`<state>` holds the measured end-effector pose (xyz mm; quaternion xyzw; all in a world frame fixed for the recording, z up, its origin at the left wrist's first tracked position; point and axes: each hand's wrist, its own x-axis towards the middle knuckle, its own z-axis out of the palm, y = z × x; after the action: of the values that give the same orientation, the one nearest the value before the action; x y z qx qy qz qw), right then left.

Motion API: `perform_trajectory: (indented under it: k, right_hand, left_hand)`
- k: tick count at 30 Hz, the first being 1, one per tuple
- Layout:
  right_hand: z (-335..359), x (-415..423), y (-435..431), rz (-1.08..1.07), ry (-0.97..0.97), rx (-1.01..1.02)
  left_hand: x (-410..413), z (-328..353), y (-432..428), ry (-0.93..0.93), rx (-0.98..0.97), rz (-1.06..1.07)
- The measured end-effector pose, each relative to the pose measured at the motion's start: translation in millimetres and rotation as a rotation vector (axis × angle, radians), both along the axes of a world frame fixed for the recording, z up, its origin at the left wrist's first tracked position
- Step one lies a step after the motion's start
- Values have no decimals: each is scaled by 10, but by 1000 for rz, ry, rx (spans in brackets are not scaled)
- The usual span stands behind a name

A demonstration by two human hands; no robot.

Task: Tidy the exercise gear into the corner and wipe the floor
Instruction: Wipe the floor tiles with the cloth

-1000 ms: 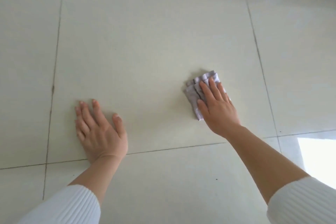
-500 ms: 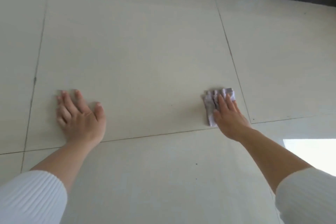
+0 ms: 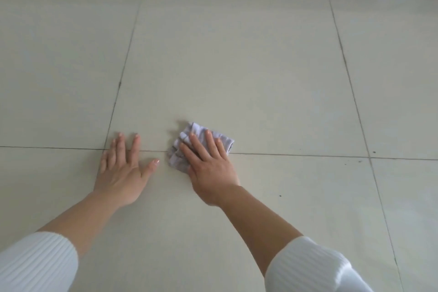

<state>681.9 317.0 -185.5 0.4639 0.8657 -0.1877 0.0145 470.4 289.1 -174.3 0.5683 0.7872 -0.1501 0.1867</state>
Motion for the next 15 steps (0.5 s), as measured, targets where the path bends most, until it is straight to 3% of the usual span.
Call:
perform_trajectory:
  k: [3, 5, 8, 12, 15]
  right_hand:
    - [-32, 375, -49, 218, -35, 83]
    - [-49, 754, -36, 124, -81, 85]
    - [-3, 1385, 7, -217, -143, 47]
    - [116, 1948, 131, -894, -116, -88]
    - [71, 1843, 133, -1153, -87, -87]
  left_hand:
    - [-32, 115, -156, 35, -95, -87]
    - [-45, 205, -275, 73, -157, -175]
    - [-48, 292, -371, 65, -152, -217]
    - [-212, 265, -278, 25, -100, -274]
    - [-446, 209, -177, 12, -57, -165]
